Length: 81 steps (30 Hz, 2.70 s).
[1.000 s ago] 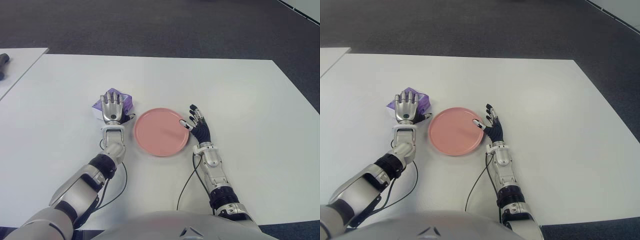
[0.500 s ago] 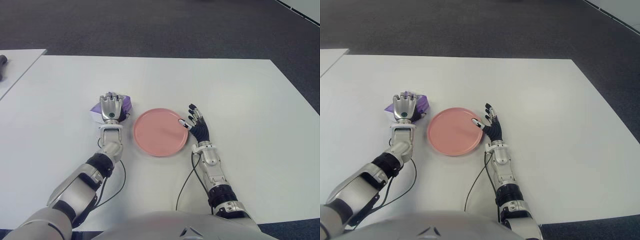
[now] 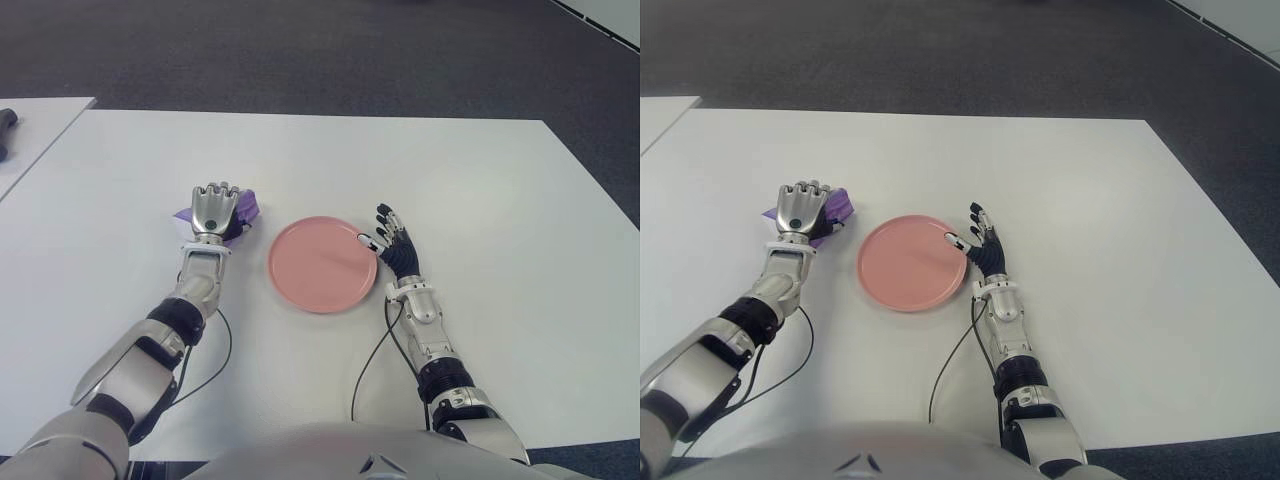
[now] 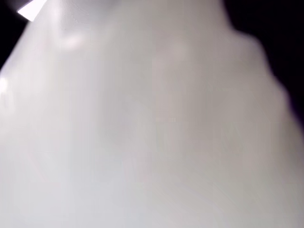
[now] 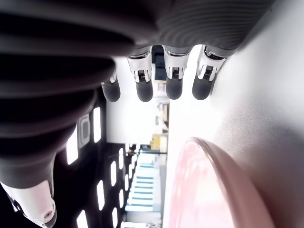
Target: Put the tissue paper into the plate.
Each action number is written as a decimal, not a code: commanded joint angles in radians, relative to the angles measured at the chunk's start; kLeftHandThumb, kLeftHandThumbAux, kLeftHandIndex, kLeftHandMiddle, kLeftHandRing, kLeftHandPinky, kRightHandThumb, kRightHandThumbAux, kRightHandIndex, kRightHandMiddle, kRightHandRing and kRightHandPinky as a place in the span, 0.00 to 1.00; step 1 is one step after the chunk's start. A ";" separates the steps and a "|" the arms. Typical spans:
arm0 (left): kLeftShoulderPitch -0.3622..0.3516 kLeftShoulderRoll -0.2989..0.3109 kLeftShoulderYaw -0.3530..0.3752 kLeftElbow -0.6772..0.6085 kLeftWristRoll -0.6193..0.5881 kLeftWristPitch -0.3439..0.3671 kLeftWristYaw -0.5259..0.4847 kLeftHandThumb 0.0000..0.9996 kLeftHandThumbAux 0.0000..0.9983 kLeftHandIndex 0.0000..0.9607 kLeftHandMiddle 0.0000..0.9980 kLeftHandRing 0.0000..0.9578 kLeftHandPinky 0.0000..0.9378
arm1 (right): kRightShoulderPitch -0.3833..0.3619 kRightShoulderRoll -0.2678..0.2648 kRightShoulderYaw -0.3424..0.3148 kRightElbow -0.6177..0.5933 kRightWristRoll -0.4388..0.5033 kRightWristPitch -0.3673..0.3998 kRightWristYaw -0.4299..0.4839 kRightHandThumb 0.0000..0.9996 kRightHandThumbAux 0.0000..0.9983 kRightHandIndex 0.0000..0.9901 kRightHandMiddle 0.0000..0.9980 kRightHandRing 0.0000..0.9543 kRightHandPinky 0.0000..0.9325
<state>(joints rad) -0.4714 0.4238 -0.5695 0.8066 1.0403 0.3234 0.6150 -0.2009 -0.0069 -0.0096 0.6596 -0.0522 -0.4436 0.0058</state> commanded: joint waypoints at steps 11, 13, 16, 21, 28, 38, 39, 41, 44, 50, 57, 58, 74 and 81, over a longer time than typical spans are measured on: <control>0.015 -0.004 -0.059 0.083 0.004 -0.067 0.074 0.74 0.69 0.46 0.82 0.87 0.93 | 0.068 -0.003 -0.010 0.055 -0.002 0.067 -0.042 0.10 0.59 0.00 0.00 0.00 0.00; 0.010 -0.006 -0.064 0.088 0.002 -0.067 0.077 0.74 0.69 0.46 0.82 0.88 0.93 | 0.058 -0.015 -0.022 0.085 0.011 0.065 -0.028 0.10 0.58 0.00 0.00 0.00 0.00; 0.006 -0.008 -0.065 0.093 -0.005 -0.071 0.083 0.75 0.69 0.46 0.83 0.88 0.93 | 0.051 -0.014 -0.028 0.102 0.017 0.066 -0.028 0.10 0.57 0.00 0.00 0.00 0.00; 0.002 -0.010 -0.064 0.096 -0.009 -0.079 0.086 0.75 0.69 0.46 0.83 0.88 0.93 | 0.047 -0.003 -0.030 0.105 0.017 0.071 -0.041 0.11 0.57 0.00 0.00 0.00 0.00; -0.007 -0.015 -0.068 0.114 -0.004 -0.093 0.125 0.75 0.69 0.46 0.83 0.87 0.92 | 0.039 0.006 -0.031 0.115 0.015 0.085 -0.055 0.12 0.59 0.00 0.00 0.00 0.00; -0.026 0.017 -0.041 -0.006 0.005 -0.073 0.161 0.75 0.69 0.46 0.84 0.89 0.93 | 0.050 0.011 -0.033 0.097 0.018 0.053 -0.047 0.13 0.62 0.00 0.00 0.00 0.00; -0.024 0.025 -0.037 -0.036 0.008 -0.068 0.152 0.75 0.69 0.46 0.84 0.89 0.93 | 0.051 0.011 -0.033 0.096 0.019 0.050 -0.046 0.13 0.63 0.00 0.00 0.00 0.00; -0.023 0.036 -0.031 -0.080 0.013 -0.059 0.139 0.75 0.69 0.46 0.84 0.89 0.93 | 0.054 0.010 -0.034 0.099 0.019 0.040 -0.042 0.13 0.64 0.00 0.00 0.00 0.00; -0.025 0.039 -0.023 -0.099 0.012 -0.061 0.158 0.75 0.69 0.46 0.84 0.89 0.93 | 0.047 0.008 -0.039 0.115 0.021 0.033 -0.039 0.13 0.64 0.00 0.00 0.00 0.00; -0.061 0.045 0.007 -0.164 0.011 -0.072 0.198 0.75 0.69 0.46 0.84 0.89 0.92 | 0.044 0.009 -0.044 0.098 0.014 0.066 -0.058 0.14 0.62 0.00 0.00 0.00 0.00; -0.044 0.054 0.044 -0.338 0.020 -0.063 0.157 0.75 0.69 0.46 0.84 0.89 0.92 | 0.060 0.016 -0.037 0.052 0.006 0.084 -0.072 0.14 0.61 0.00 0.00 0.00 0.00; -0.041 0.055 0.047 -0.350 0.021 -0.063 0.151 0.75 0.69 0.46 0.84 0.89 0.92 | 0.062 0.017 -0.036 0.048 0.006 0.086 -0.072 0.14 0.61 0.00 0.00 0.00 0.00; -0.025 0.009 0.096 -0.597 0.048 -0.099 0.122 0.75 0.69 0.46 0.84 0.89 0.91 | 0.081 0.014 -0.028 0.013 -0.008 0.088 -0.089 0.11 0.56 0.01 0.01 0.00 0.00; -0.043 -0.001 0.077 -0.637 0.075 -0.135 0.069 0.75 0.69 0.46 0.83 0.88 0.91 | 0.035 -0.008 -0.037 0.128 -0.007 0.034 -0.085 0.09 0.52 0.01 0.01 0.00 0.00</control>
<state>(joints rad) -0.5057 0.4275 -0.4855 0.1873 1.0939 0.2063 0.7114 -0.2253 -0.0074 -0.0420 0.6875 -0.0573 -0.4456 -0.0798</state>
